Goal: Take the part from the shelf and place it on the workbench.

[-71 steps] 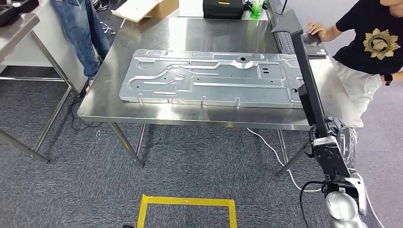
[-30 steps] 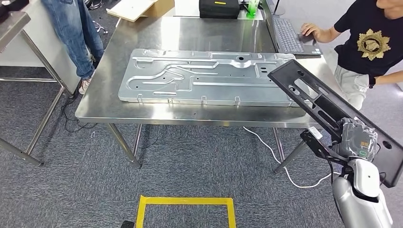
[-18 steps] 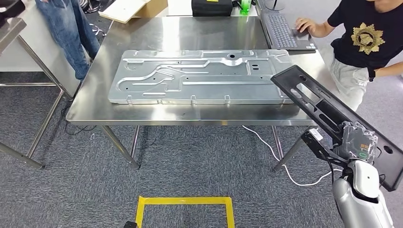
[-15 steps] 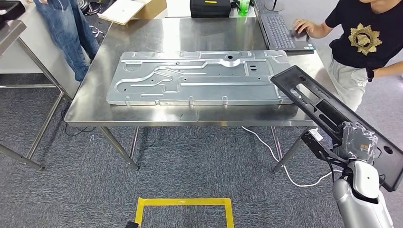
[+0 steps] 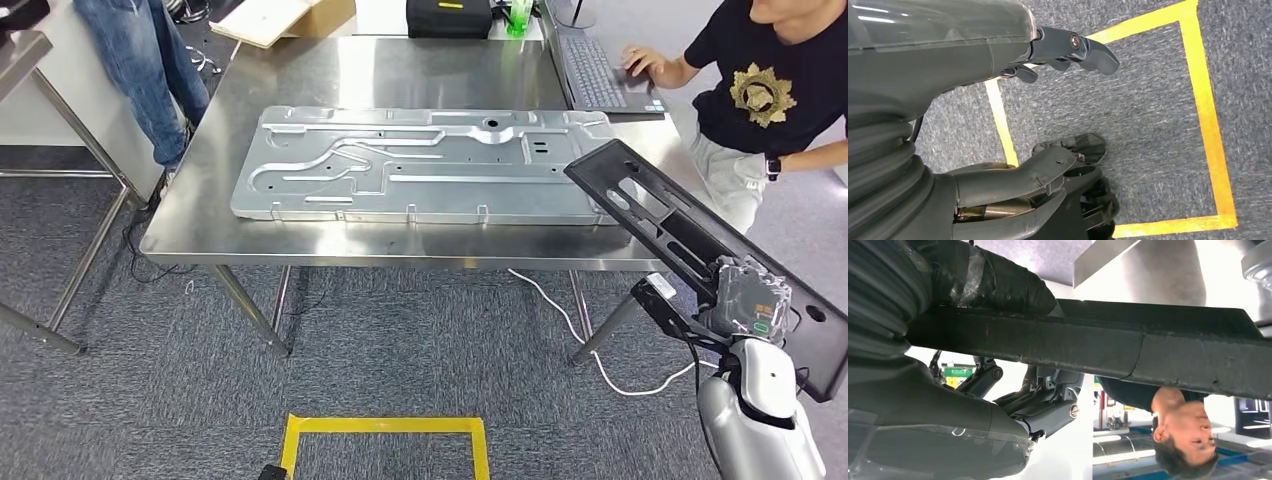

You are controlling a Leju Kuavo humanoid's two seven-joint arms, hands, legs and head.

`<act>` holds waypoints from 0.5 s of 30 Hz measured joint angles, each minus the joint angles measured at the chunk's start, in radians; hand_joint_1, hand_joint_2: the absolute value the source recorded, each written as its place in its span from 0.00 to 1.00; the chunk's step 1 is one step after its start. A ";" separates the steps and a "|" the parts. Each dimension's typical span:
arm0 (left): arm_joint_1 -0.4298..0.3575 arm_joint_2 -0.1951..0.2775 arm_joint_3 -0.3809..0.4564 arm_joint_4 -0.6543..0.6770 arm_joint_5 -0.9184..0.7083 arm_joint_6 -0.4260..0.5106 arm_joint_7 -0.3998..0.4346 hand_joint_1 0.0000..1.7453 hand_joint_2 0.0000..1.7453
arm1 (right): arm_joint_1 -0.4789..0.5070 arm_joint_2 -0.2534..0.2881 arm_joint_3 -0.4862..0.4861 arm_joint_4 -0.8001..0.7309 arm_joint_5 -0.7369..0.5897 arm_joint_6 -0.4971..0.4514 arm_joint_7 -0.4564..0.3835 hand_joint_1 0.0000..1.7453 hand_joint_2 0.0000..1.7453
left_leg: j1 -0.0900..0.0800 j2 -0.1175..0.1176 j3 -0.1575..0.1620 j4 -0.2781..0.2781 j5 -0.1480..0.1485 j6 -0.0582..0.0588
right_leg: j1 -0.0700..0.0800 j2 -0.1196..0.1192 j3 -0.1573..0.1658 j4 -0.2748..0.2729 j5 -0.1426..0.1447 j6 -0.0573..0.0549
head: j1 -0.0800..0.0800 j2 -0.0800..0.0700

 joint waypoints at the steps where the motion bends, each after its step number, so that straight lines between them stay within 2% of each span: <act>1: 0.001 0.000 0.000 0.000 0.000 -0.001 0.001 0.00 1.00 | 0.003 0.000 0.000 0.000 0.000 0.000 0.000 1.00 1.00 | 0.001 0.000 0.002 0.000 -0.003 0.000 | -0.004 0.000 -0.029 0.051 -0.013 0.005 | 0.000 0.000; 2: 0.002 0.000 0.000 0.000 -0.001 -0.002 0.002 0.00 1.00 | 0.007 0.000 0.000 0.000 0.000 0.001 0.000 1.00 1.00 | 0.002 0.000 0.005 0.001 -0.006 -0.002 | -0.009 -0.001 -0.045 0.073 -0.008 0.011 | 0.000 0.000; 3: 0.003 0.000 0.000 0.000 -0.002 -0.003 0.003 0.00 1.00 | 0.010 0.000 0.000 0.000 -0.001 0.001 0.000 1.00 1.00 | 0.004 -0.001 0.009 0.002 -0.011 -0.005 | -0.014 -0.002 -0.042 0.058 0.016 0.017 | 0.000 0.000; 5: 0.004 0.000 0.000 0.000 -0.003 -0.004 0.004 0.00 1.00 | 0.012 0.000 0.000 0.000 -0.004 0.002 0.000 1.00 1.00 | 0.009 -0.001 0.017 0.009 -0.023 -0.016 | -0.024 -0.006 0.008 -0.056 0.086 0.029 | 0.000 0.000; 6: 0.003 0.000 0.000 0.000 -0.004 -0.004 0.004 0.00 1.00 | 0.011 0.001 0.000 0.000 -0.005 0.003 0.000 1.00 1.00 | 0.010 -0.001 0.019 0.017 -0.031 -0.023 | -0.024 -0.008 0.036 -0.115 0.106 0.030 | 0.000 0.000; 7: 0.002 0.000 0.000 0.000 -0.004 -0.004 0.005 0.00 1.00 | 0.011 0.002 0.000 -0.001 -0.007 0.005 -0.001 1.00 1.00 | 0.010 -0.001 0.020 0.022 -0.039 -0.031 | -0.024 -0.009 0.056 -0.154 0.114 0.026 | 0.000 0.000; 8: 0.001 0.000 0.000 0.000 -0.005 -0.004 0.006 0.00 1.00 | 0.012 0.003 0.000 -0.002 -0.008 0.006 -0.002 1.00 1.00 | 0.008 -0.001 0.020 0.025 -0.045 -0.037 | -0.021 -0.009 0.066 -0.171 0.109 0.018 | -0.001 0.000; 11: 0.001 0.000 0.000 0.000 -0.008 -0.004 0.008 0.00 1.00 | 0.017 0.005 0.000 -0.008 -0.008 0.010 -0.003 1.00 1.00 | 0.011 0.001 0.026 0.031 -0.060 -0.052 | -0.015 -0.005 0.075 -0.173 0.096 -0.011 | -0.001 0.000; 12: 0.001 0.000 0.000 0.000 -0.010 -0.004 0.008 0.00 1.00 | 0.018 0.005 0.000 -0.011 -0.008 0.011 -0.003 1.00 1.00 | 0.013 0.001 0.020 0.053 -0.072 -0.057 | -0.014 -0.004 0.081 -0.173 0.092 -0.019 | -0.001 0.000; 13: 0.000 0.000 0.000 0.000 -0.011 -0.004 0.008 0.00 1.00 | 0.018 0.005 0.000 -0.014 -0.008 0.011 -0.003 1.00 1.00 | 0.014 0.000 0.000 0.096 -0.089 -0.059 | -0.012 -0.003 0.088 -0.174 0.087 -0.027 | -0.001 0.000; 15: 0.000 -0.001 0.000 0.000 -0.012 -0.004 0.009 0.00 1.00 | 0.018 0.006 0.000 -0.018 -0.008 0.012 -0.004 1.00 1.00 | 0.014 0.000 -0.077 0.229 -0.131 -0.059 | -0.006 -0.003 0.102 -0.175 0.076 -0.038 | -0.001 0.000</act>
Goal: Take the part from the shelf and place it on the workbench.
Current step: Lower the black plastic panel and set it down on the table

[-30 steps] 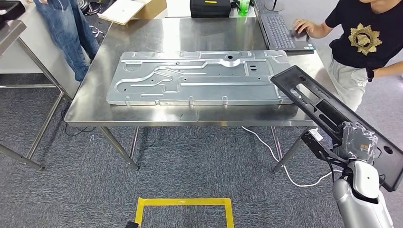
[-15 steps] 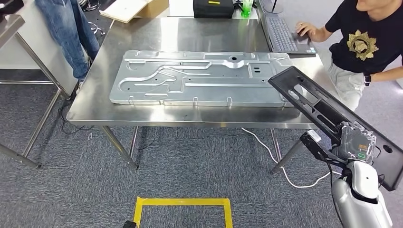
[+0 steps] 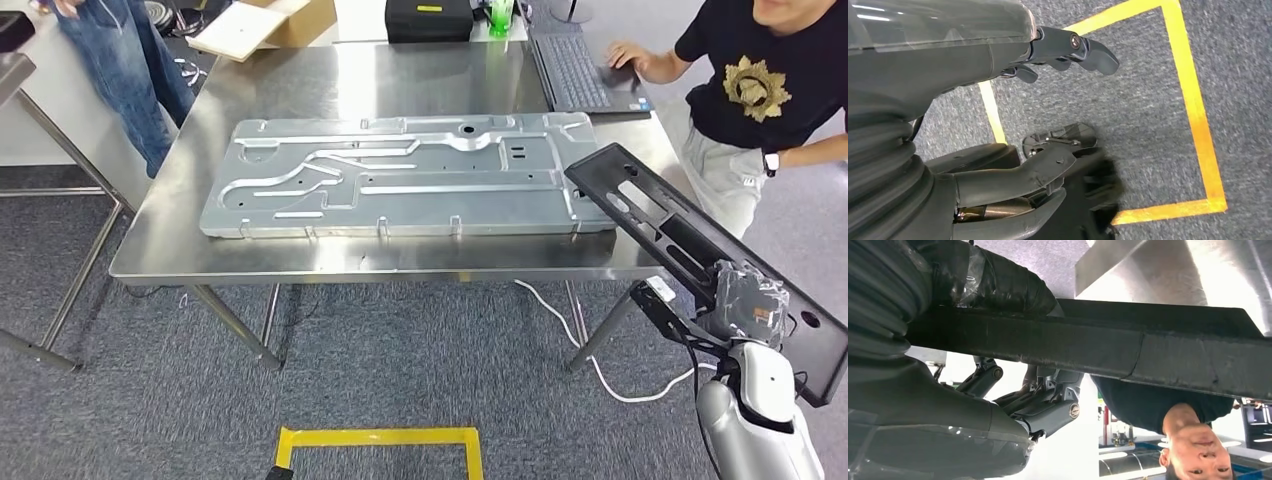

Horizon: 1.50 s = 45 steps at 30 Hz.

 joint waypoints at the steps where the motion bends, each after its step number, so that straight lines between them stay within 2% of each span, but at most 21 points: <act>1: 0.002 0.000 0.000 0.000 0.000 0.000 0.001 0.00 1.00 | 0.001 0.001 0.000 0.000 0.000 0.001 0.000 1.00 1.00 | -0.001 0.000 -0.043 0.060 -0.012 0.003 | 0.004 0.001 0.008 0.000 -0.007 -0.003 | 0.000 0.000; 3: 0.006 0.000 0.000 0.000 -0.001 0.000 0.003 0.00 1.00 | 0.004 0.004 0.000 -0.001 0.000 0.003 -0.001 1.00 1.00 | -0.006 -0.001 -0.088 0.089 0.018 0.015 | 0.012 0.003 0.027 0.000 -0.022 -0.007 | 0.000 0.000; 5: 0.008 0.000 0.000 0.000 -0.001 0.000 0.003 0.00 1.00 | 0.004 0.005 0.000 -0.002 0.001 0.004 -0.001 1.00 1.00 | -0.020 -0.003 -0.062 -0.020 0.109 0.036 | 0.016 0.006 0.050 -0.001 -0.038 -0.008 | 0.000 0.000; 7: 0.006 0.001 0.000 0.000 -0.001 0.001 0.004 0.00 1.00 | 0.005 0.006 0.000 -0.003 0.002 0.005 0.000 1.00 1.00 | -0.035 -0.003 -0.014 -0.141 0.164 0.058 | 0.017 0.008 0.067 -0.006 -0.052 -0.003 | 0.000 0.000; 9: 0.004 0.002 0.000 0.000 -0.001 0.001 0.004 0.00 1.00 | 0.007 0.009 0.000 -0.004 0.003 0.007 -0.001 1.00 1.00 | -0.041 -0.004 0.011 -0.189 0.162 0.068 | 0.016 0.009 0.079 -0.013 -0.055 0.006 | 0.000 0.000; 12: 0.005 0.000 0.000 0.000 -0.002 0.003 0.004 0.00 1.00 | 0.010 0.009 0.000 -0.008 0.003 0.010 -0.002 1.00 1.00 | -0.035 -0.005 0.046 -0.230 0.163 0.072 | 0.013 0.006 0.089 0.000 -0.050 0.018 | 0.000 0.000; 14: 0.003 -0.001 0.000 0.000 -0.002 0.008 0.003 0.00 1.00 | 0.006 0.009 0.000 -0.011 0.003 0.011 -0.002 1.00 1.00 | -0.029 -0.005 0.069 -0.247 0.165 0.072 | 0.009 0.006 0.055 0.065 -0.084 0.028 | 0.000 0.000; 17: 0.001 -0.003 0.000 0.000 -0.002 0.017 0.004 0.00 1.00 | 0.010 0.009 0.000 -0.012 0.004 0.013 -0.002 1.00 1.00 | -0.025 -0.007 0.085 -0.249 0.154 0.070 | -0.001 0.006 -0.044 0.199 -0.136 0.049 | 0.000 0.000; 18: 0.002 -0.004 0.000 0.000 -0.002 0.019 0.003 0.00 1.00 | 0.015 0.009 0.000 -0.012 0.007 0.014 -0.002 1.00 1.00 | -0.022 -0.008 0.091 -0.247 0.147 0.067 | -0.007 0.005 -0.061 0.201 -0.126 0.055 | 0.000 0.000; 19: 0.004 -0.004 0.000 0.000 -0.002 0.021 0.002 0.00 1.00 | 0.019 0.009 0.000 -0.012 0.011 0.014 -0.002 1.00 1.00 | -0.019 -0.009 0.097 -0.244 0.140 0.062 | -0.013 0.004 -0.062 0.170 -0.093 0.062 | 0.000 0.000; 21: 0.005 -0.004 0.000 0.000 -0.002 0.021 -0.002 0.00 1.00 | 0.023 0.010 0.000 -0.013 0.019 0.014 -0.002 1.00 1.00 | -0.014 -0.010 0.107 -0.232 0.123 0.050 | -0.023 0.001 -0.040 0.062 -0.005 0.075 | 0.001 0.000; 23: 0.003 -0.004 0.000 0.000 -0.004 0.021 -0.007 0.00 1.00 | 0.024 0.010 0.001 -0.015 0.029 0.015 -0.002 1.00 1.00 | -0.012 -0.010 0.104 -0.218 0.109 0.035 | -0.020 -0.002 -0.029 0.000 0.029 0.065 | 0.001 0.000; 25: 0.002 -0.004 0.000 0.000 -0.006 0.021 -0.010 0.00 1.00 | 0.028 0.012 0.002 -0.016 0.040 0.016 0.000 1.00 1.00 | -0.012 -0.010 0.100 -0.207 0.103 0.023 | -0.014 -0.003 -0.033 -0.002 0.027 0.039 | 0.000 0.000; 28: 0.002 -0.005 0.000 0.000 -0.006 0.021 -0.010 0.00 1.00 | 0.028 0.013 0.002 -0.021 0.052 0.016 0.004 1.00 1.00 | -0.007 -0.010 0.083 -0.162 0.072 0.008 | -0.013 -0.002 -0.029 0.000 0.036 0.018 | 0.000 0.000; 31: 0.000 -0.005 0.000 0.000 -0.009 0.021 -0.009 0.00 1.00 | 0.016 0.015 0.005 -0.020 0.069 0.019 0.006 1.00 1.00 | -0.003 -0.009 -0.004 0.010 -0.011 0.001 | -0.007 -0.001 -0.028 0.000 0.034 0.008 | 0.000 0.000; 33: 0.002 -0.005 0.000 0.000 -0.013 0.021 -0.008 0.00 1.00 | 0.004 0.020 0.014 -0.009 0.091 0.022 0.005 1.00 1.00 | -0.002 -0.010 -0.047 0.078 -0.026 0.003 | -0.001 -0.001 -0.027 0.000 0.033 0.005 | 0.000 0.000; 34: 0.002 -0.006 0.000 0.000 -0.017 0.021 -0.007 0.00 1.00 | -0.005 0.023 0.020 -0.001 0.103 0.023 0.005 1.00 1.00 | -0.003 -0.010 -0.045 0.060 -0.006 0.007 | 0.001 0.000 -0.026 0.000 0.032 0.005 | 0.000 0.000; 36: 0.001 -0.006 0.000 0.000 -0.023 0.020 -0.006 0.00 1.00 | -0.028 0.028 0.036 0.019 0.126 0.023 0.005 1.00 1.00 | -0.007 -0.009 0.003 -0.060 0.066 0.021 | 0.003 0.001 -0.024 0.000 0.032 0.005 | 0.000 0.000; 38: -0.003 -0.006 0.000 0.000 -0.027 0.020 -0.006 0.00 1.00 | -0.057 0.033 0.054 0.042 0.147 0.023 0.006 1.00 1.00 | -0.015 -0.009 0.045 -0.166 0.103 0.030 | 0.004 0.002 -0.024 0.000 0.033 0.009 | 0.000 0.000; 42: -0.004 -0.007 0.000 0.000 -0.030 0.020 -0.005 0.00 1.00 | -0.106 0.043 0.096 0.091 0.175 0.023 0.007 1.00 1.00 | -0.017 -0.009 0.058 -0.206 0.130 0.041 | 0.004 0.001 -0.025 -0.001 0.032 0.030 | 0.000 0.000; 45: -0.006 -0.010 0.000 0.000 -0.031 0.020 -0.005 0.00 1.00 | -0.134 0.044 0.117 0.118 0.181 0.023 0.008 1.00 1.00 | -0.012 -0.009 0.064 -0.224 0.146 0.052 | 0.001 0.001 -0.071 0.102 -0.035 0.038 | 0.001 0.000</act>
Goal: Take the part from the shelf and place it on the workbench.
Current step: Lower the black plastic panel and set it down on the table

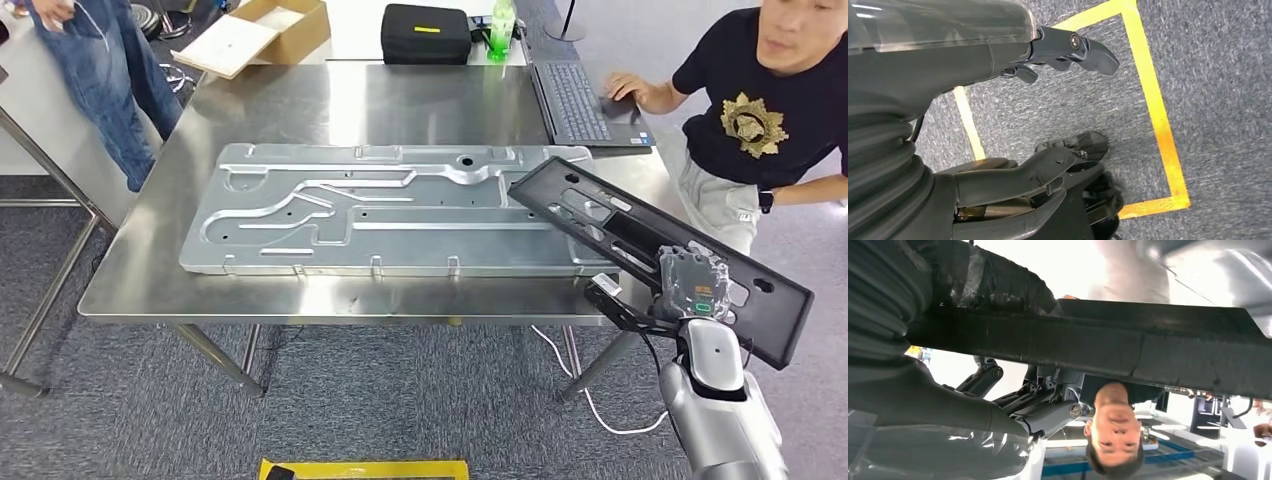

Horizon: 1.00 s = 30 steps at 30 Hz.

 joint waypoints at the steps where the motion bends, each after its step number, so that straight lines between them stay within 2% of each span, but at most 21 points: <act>1: 0.000 0.000 0.000 0.000 -0.001 0.000 0.000 0.00 1.00 | -0.007 0.000 0.004 0.008 0.000 0.000 0.000 1.00 1.00 | 0.000 0.000 -0.001 0.000 0.000 0.003 | 0.000 0.000 -0.029 0.063 -0.031 0.002 | 0.000 0.000; 2: 0.000 0.000 0.000 0.000 -0.002 0.000 0.000 0.00 1.00 | -0.012 0.001 0.009 0.017 0.002 0.000 0.000 1.00 1.00 | -0.001 -0.001 -0.001 0.001 0.000 0.004 | -0.001 0.000 -0.056 0.118 -0.051 0.004 | 0.000 0.000; 3: 0.001 0.000 0.000 0.000 -0.004 0.000 0.000 0.00 1.00 | -0.018 0.002 0.014 0.027 0.004 0.000 -0.001 1.00 1.00 | -0.001 -0.001 -0.001 0.002 -0.002 0.004 | -0.001 0.000 -0.071 0.146 -0.053 0.006 | 0.000 0.000; 4: 0.002 0.000 0.000 0.000 -0.006 0.000 0.001 0.00 1.00 | -0.026 0.004 0.021 0.040 0.009 0.000 -0.003 1.00 1.00 | -0.001 -0.001 -0.001 0.004 -0.004 0.003 | -0.002 0.000 -0.068 0.136 -0.034 0.007 | 0.000 0.000; 6: 0.001 -0.001 0.000 0.000 -0.011 0.001 0.004 0.00 1.00 | -0.053 0.007 0.038 0.068 0.024 0.001 -0.010 1.00 1.00 | -0.001 -0.001 -0.002 0.013 -0.010 -0.003 | -0.005 -0.002 -0.019 0.025 0.032 0.008 | 0.000 0.000; 7: -0.001 -0.002 0.000 0.000 -0.012 0.001 0.005 0.00 1.00 | -0.071 0.009 0.047 0.085 0.031 0.001 -0.012 1.00 1.00 | -0.003 -0.001 -0.004 0.019 -0.015 -0.007 | -0.004 -0.002 0.010 -0.037 0.056 0.006 | 0.000 0.000; 8: -0.003 -0.003 0.000 0.000 -0.013 0.001 0.006 0.00 1.00 | -0.089 0.010 0.054 0.101 0.037 0.002 -0.014 1.00 1.00 | -0.005 0.000 -0.007 0.023 -0.018 -0.012 | -0.003 -0.002 0.029 -0.078 0.068 0.003 | 0.000 0.000; 9: -0.006 -0.003 0.000 0.000 -0.013 0.002 0.007 0.00 1.00 | -0.106 0.012 0.061 0.117 0.042 0.002 -0.013 1.00 1.00 | -0.007 0.000 -0.009 0.026 -0.020 -0.016 | -0.001 -0.002 0.037 -0.097 0.069 -0.001 | 0.000 0.000; 11: -0.009 -0.004 0.000 0.000 -0.015 0.003 0.009 0.00 1.00 | -0.134 0.015 0.072 0.149 0.049 0.002 -0.013 1.00 1.00 | -0.007 0.000 -0.011 0.027 -0.021 -0.023 | 0.001 -0.001 0.037 -0.100 0.068 -0.012 | 0.000 0.000; 13: -0.009 -0.004 0.000 0.000 -0.016 0.006 0.009 0.00 1.00 | -0.157 0.018 0.081 0.180 0.051 0.001 -0.013 1.00 1.00 | -0.004 0.000 -0.017 0.046 -0.036 -0.034 | -0.001 -0.002 0.041 -0.105 0.069 -0.023 | 0.000 0.000; 15: -0.010 -0.004 0.000 0.000 -0.017 0.009 0.009 0.00 1.00 | -0.177 0.021 0.086 0.205 0.050 0.000 -0.014 1.00 1.00 | 0.000 0.000 -0.056 0.129 -0.081 -0.045 | -0.003 -0.005 0.045 -0.108 0.070 -0.032 | 0.000 0.000; 17: -0.009 -0.004 0.000 0.000 -0.019 0.011 0.009 0.00 1.00 | -0.191 0.024 0.091 0.226 0.050 0.000 -0.015 1.00 1.00 | 0.005 0.000 -0.124 0.258 -0.131 -0.050 | -0.001 -0.005 0.046 -0.108 0.068 -0.036 | 0.000 0.000; 18: -0.008 -0.004 0.000 0.000 -0.019 0.011 0.009 0.00 1.00 | -0.194 0.025 0.092 0.234 0.049 0.000 -0.015 1.00 1.00 | 0.006 0.000 -0.148 0.299 -0.137 -0.051 | 0.000 -0.005 0.046 -0.108 0.068 -0.037 | 0.000 0.000; 19: -0.007 -0.004 0.000 0.000 -0.019 0.012 0.009 0.00 1.00 | -0.196 0.025 0.093 0.241 0.049 0.000 -0.015 1.00 1.00 | 0.007 0.000 -0.156 0.305 -0.125 -0.051 | 0.000 -0.005 0.048 -0.107 0.067 -0.037 | 0.000 0.000; 20: -0.007 -0.004 0.000 0.000 -0.020 0.012 0.009 0.00 1.00 | -0.197 0.026 0.093 0.246 0.049 0.000 -0.015 1.00 1.00 | 0.007 0.000 -0.143 0.270 -0.095 -0.048 | 0.000 -0.005 0.050 -0.107 0.066 -0.037 | 0.000 0.000; 22: -0.008 -0.004 0.000 0.000 -0.020 0.012 0.009 0.00 1.00 | -0.202 0.028 0.094 0.254 0.049 -0.001 -0.015 1.00 1.00 | 0.006 -0.001 -0.083 0.136 -0.026 -0.040 | 0.001 -0.003 0.054 -0.107 0.063 -0.034 | 0.000 0.000; 23: -0.009 -0.004 0.000 0.000 -0.020 0.012 0.009 0.00 1.00 | -0.205 0.029 0.095 0.259 0.050 -0.003 -0.016 1.00 1.00 | 0.004 -0.001 -0.057 0.079 -0.006 -0.036 | 0.002 -0.001 0.054 -0.107 0.061 -0.030 | 0.000 0.000; 24: -0.010 -0.004 0.000 0.000 -0.020 0.012 0.009 0.00 1.00 | -0.207 0.029 0.096 0.264 0.051 -0.005 -0.017 1.00 1.00 | 0.002 -0.002 -0.041 0.044 0.002 -0.033 | 0.003 0.000 0.054 -0.107 0.061 -0.026 | 0.000 0.000; 26: -0.009 -0.004 0.000 0.000 -0.022 0.012 0.009 0.00 1.00 | -0.211 0.031 0.100 0.275 0.059 -0.014 -0.020 1.00 1.00 | -0.001 -0.003 -0.035 0.028 0.001 -0.028 | 0.004 0.001 0.054 -0.110 0.062 -0.014 | 0.000 0.000; 28: -0.007 -0.005 0.000 0.000 -0.024 0.012 0.007 0.00 1.00 | -0.216 0.032 0.107 0.287 0.074 -0.019 -0.024 1.00 1.00 | 0.001 -0.002 -0.029 0.015 0.008 -0.016 | 0.001 0.000 0.052 -0.106 0.055 -0.005 | 0.000 0.000; 30: -0.009 -0.005 0.000 0.000 -0.026 0.013 0.004 0.00 1.00 | -0.227 0.032 0.116 0.300 0.089 -0.019 -0.030 1.00 1.00 | 0.003 -0.001 -0.023 0.003 0.014 -0.006 | -0.001 0.000 0.027 -0.049 0.018 0.001 | 0.000 0.000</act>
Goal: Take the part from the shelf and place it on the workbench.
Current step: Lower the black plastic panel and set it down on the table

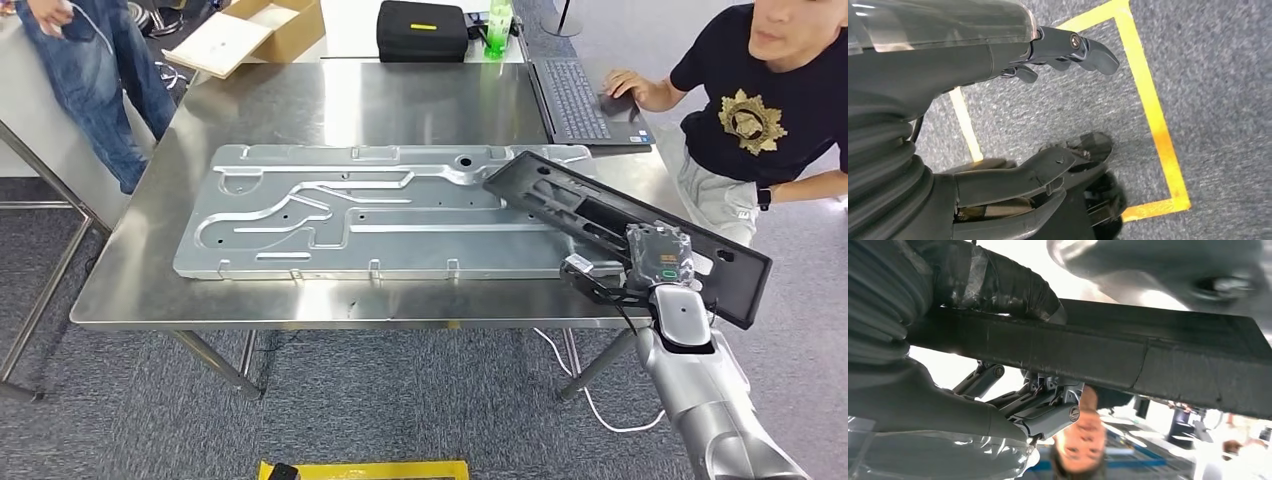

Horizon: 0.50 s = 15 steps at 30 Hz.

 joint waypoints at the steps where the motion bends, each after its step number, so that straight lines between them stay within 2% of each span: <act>1: -0.001 0.000 0.000 0.000 -0.001 0.000 -0.002 0.00 1.00 | -0.006 0.000 0.006 0.007 0.005 0.000 -0.003 1.00 1.00 | -0.001 0.000 0.001 -0.001 0.000 0.002 | 0.000 0.000 -0.026 0.054 -0.028 0.002 | 0.000 0.000; 2: -0.002 0.000 0.000 0.000 -0.002 0.001 -0.004 0.00 1.00 | -0.011 0.000 0.012 0.013 0.008 0.001 -0.006 1.00 1.00 | -0.002 0.000 0.001 0.000 0.000 0.004 | 0.000 0.000 -0.054 0.113 -0.053 0.004 | 0.000 0.000; 3: -0.002 0.000 0.000 0.000 -0.003 0.001 -0.006 0.00 1.00 | -0.015 0.000 0.018 0.019 0.010 0.001 -0.010 1.00 1.00 | -0.002 0.000 0.001 0.001 0.000 0.005 | 0.000 0.000 -0.077 0.158 -0.066 0.006 | 0.000 0.000; 4: -0.001 0.000 0.000 0.000 -0.003 0.000 -0.010 0.00 1.00 | -0.020 0.000 0.025 0.025 0.012 0.001 -0.016 1.00 1.00 | -0.003 0.000 0.001 0.003 -0.001 0.006 | -0.001 0.000 -0.088 0.176 -0.061 0.007 | 0.000 0.000; 5: 0.000 0.000 0.000 0.000 -0.003 -0.001 -0.014 0.00 1.00 | -0.026 0.000 0.032 0.031 0.012 0.001 -0.022 1.00 1.00 | -0.003 -0.001 0.000 0.006 -0.003 0.005 | -0.002 0.000 -0.081 0.158 -0.038 0.009 | 0.000 0.000; 7: 0.000 0.000 0.000 0.000 -0.003 -0.006 -0.027 0.00 1.00 | -0.047 0.000 0.051 0.040 0.015 0.002 -0.032 1.00 1.00 | -0.002 0.000 -0.001 0.016 -0.010 0.000 | -0.004 -0.001 -0.032 0.053 0.023 0.008 | 0.000 0.000; 8: -0.002 -0.001 0.000 0.000 -0.003 -0.006 -0.035 0.00 1.00 | -0.058 0.001 0.062 0.042 0.016 0.005 -0.034 1.00 1.00 | -0.004 0.000 -0.003 0.023 -0.014 -0.005 | -0.002 -0.001 -0.008 0.002 0.041 0.006 | 0.000 0.000; 10: -0.005 -0.001 0.000 0.000 -0.003 0.006 -0.049 0.00 1.00 | -0.070 0.005 0.084 0.035 0.018 0.020 -0.027 1.00 1.00 | -0.007 0.001 -0.009 0.031 -0.019 -0.015 | 0.001 0.000 0.012 -0.043 0.045 -0.004 | 0.000 0.000; 13: -0.004 -0.001 0.000 0.000 -0.003 0.045 -0.066 0.00 1.00 | -0.068 0.019 0.110 0.003 0.023 0.049 -0.004 1.00 1.00 | -0.005 0.000 -0.012 0.038 -0.026 -0.029 | 0.002 0.000 0.014 -0.049 0.047 -0.022 | 0.000 0.000; 15: -0.004 -0.002 0.000 0.000 -0.003 0.060 -0.072 0.00 1.00 | -0.068 0.026 0.125 -0.019 0.029 0.059 0.007 1.00 1.00 | -0.002 0.000 -0.037 0.099 -0.066 -0.041 | -0.001 -0.001 0.017 -0.053 0.050 -0.032 | -0.001 0.000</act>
